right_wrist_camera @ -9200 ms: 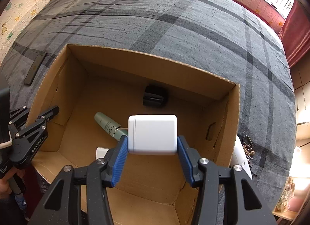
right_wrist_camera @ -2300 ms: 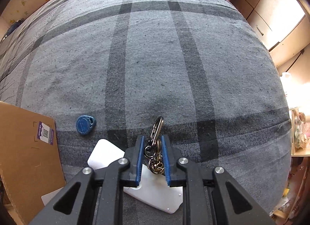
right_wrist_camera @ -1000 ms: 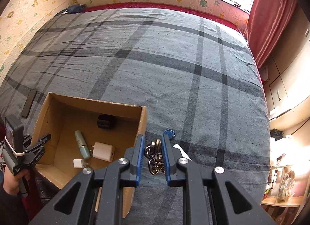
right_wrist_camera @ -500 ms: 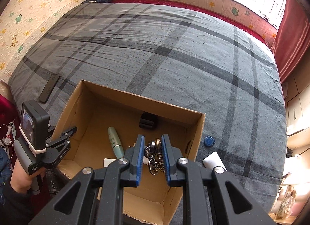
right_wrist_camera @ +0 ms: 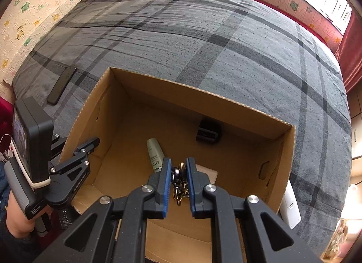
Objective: Organize rigid objects
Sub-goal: 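Carry the keys over the box with the right gripper, then open the right gripper to drop the keys into the box, then move the right gripper back to the white remote on the bed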
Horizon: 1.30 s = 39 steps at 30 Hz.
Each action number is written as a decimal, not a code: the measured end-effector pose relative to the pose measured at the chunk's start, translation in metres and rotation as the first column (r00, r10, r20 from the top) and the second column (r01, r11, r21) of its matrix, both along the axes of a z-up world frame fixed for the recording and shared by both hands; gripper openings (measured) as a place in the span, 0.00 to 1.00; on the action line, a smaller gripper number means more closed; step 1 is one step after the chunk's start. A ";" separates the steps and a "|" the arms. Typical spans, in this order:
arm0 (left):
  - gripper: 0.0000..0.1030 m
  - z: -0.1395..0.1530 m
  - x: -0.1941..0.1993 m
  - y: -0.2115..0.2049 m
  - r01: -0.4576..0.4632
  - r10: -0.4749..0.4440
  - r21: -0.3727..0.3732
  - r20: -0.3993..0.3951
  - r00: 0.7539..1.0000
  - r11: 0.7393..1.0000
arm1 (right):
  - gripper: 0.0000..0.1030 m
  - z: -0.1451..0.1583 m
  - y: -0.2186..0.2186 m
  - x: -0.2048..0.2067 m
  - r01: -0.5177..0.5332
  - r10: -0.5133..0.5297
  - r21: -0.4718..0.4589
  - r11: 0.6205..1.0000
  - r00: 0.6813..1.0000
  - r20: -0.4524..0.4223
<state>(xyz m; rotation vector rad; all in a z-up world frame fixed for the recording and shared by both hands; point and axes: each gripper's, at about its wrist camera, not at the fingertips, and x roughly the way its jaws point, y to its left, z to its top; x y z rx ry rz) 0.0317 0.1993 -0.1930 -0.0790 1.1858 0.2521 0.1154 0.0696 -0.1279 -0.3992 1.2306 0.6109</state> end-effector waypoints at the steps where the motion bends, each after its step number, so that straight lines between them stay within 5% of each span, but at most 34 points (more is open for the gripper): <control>1: 0.12 0.000 0.000 0.000 0.000 0.000 0.000 0.000 1.000 1.000 | 0.12 -0.004 0.002 0.000 -0.001 0.001 -0.001 1.000 1.000 -0.008; 24: 0.12 0.001 0.000 0.000 -0.001 0.001 0.002 -0.003 1.000 1.000 | 0.15 -0.050 0.011 0.005 0.025 -0.027 -0.024 0.999 0.996 -0.081; 26: 0.12 0.001 0.000 0.000 -0.001 0.001 0.003 -0.003 1.000 1.000 | 0.31 -0.047 0.011 0.005 0.026 -0.028 -0.019 0.999 0.996 -0.081; 28: 0.12 0.001 0.000 -0.001 -0.001 0.001 0.003 -0.003 1.000 1.000 | 0.71 -0.043 0.009 0.005 0.047 -0.048 -0.014 0.999 0.997 -0.058; 31: 0.12 0.001 0.000 -0.001 -0.002 0.002 0.004 -0.003 1.000 1.000 | 0.93 -0.037 0.009 0.004 0.050 -0.050 -0.010 0.999 0.998 -0.037; 39: 0.12 0.001 0.000 -0.002 -0.001 0.001 0.007 -0.005 1.000 1.000 | 1.00 -0.028 0.006 0.007 0.070 -0.070 0.008 0.998 0.997 -0.025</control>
